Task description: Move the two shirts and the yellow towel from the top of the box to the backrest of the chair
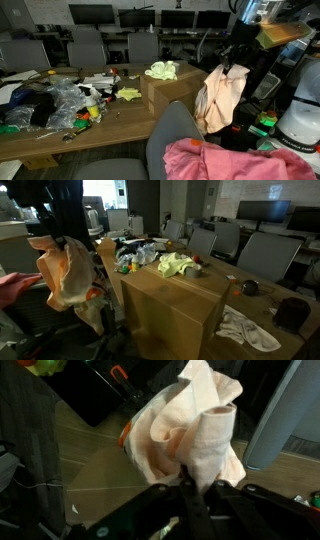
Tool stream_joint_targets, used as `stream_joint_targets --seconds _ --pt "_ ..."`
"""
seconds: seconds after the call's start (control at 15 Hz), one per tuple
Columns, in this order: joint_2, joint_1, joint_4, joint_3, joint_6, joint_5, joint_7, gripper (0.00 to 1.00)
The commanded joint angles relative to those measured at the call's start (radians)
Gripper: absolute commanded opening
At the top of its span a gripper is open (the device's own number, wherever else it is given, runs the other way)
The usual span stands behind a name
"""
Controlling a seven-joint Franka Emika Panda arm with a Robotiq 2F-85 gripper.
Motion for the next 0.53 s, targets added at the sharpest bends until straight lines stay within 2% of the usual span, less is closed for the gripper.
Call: stream_joint_targets --seconds 0.0,0.27,0.47 --pt "-0.043 0.025 0.004 0.024 -0.037 0.035 -0.107 0.03" --pt "-0.001 0.057 0.039 0.039 -0.034 0.053 -0.237 0.03" --pt "0.043 0.075 0.087 0.081 -0.038 0.065 -0.331 0.03"
